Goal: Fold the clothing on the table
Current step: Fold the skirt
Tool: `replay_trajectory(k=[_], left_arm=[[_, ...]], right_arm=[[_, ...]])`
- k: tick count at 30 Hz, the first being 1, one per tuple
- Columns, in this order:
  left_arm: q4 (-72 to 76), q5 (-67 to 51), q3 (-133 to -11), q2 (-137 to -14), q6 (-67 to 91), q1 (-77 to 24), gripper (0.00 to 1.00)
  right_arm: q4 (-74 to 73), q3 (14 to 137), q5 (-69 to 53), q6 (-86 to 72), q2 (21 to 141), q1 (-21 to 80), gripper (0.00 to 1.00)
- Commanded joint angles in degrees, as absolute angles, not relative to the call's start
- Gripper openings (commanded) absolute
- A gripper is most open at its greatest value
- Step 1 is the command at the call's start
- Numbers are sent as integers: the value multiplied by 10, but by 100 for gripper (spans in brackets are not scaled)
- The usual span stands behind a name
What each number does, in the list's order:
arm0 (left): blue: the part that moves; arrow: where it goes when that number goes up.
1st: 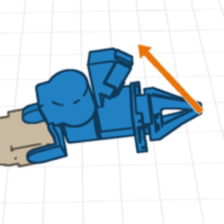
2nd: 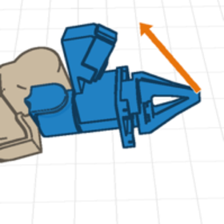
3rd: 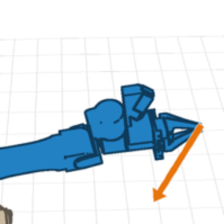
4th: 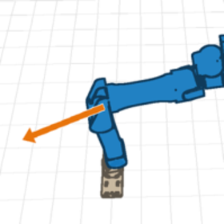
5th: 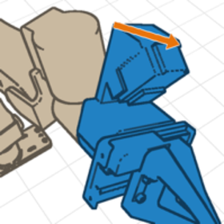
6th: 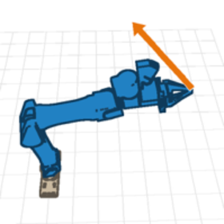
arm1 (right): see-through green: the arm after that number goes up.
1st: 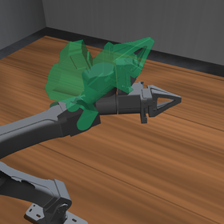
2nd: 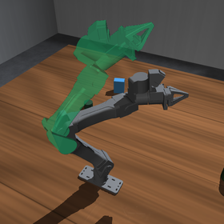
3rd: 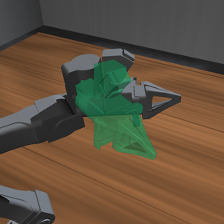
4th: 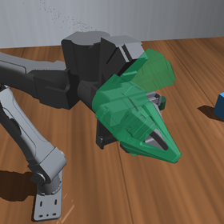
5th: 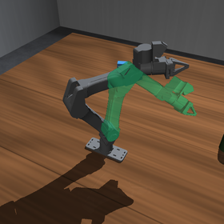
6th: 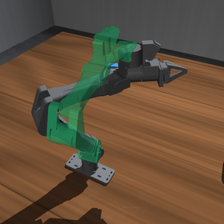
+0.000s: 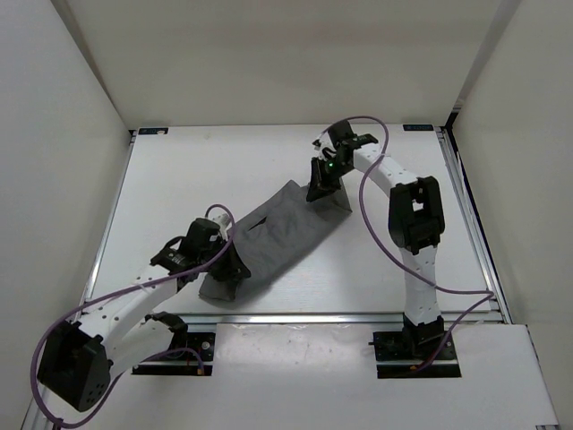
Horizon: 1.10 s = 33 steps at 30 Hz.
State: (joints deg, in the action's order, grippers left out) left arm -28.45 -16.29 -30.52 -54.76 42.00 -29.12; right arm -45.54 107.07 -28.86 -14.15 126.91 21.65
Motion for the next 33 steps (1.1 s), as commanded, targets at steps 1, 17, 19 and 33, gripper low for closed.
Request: replay_trajectory(k=[1,17,19,33], left_arm=[[-297,-134,-331,-567,419,-275,0],[-329,73,-465,-815,324,-215,0],[-324,90,-516,-879,307,-214,0],[-269,26,-716,-1021,276,-291,0]], right_arm=[[-491,1081,-290,-112,1212,262,18],[-505,1058,-252,-132,1127,258,16],[-511,1049,-253,-127,1120,258,16],[-496,1040,-255,-136,1114,240,15]])
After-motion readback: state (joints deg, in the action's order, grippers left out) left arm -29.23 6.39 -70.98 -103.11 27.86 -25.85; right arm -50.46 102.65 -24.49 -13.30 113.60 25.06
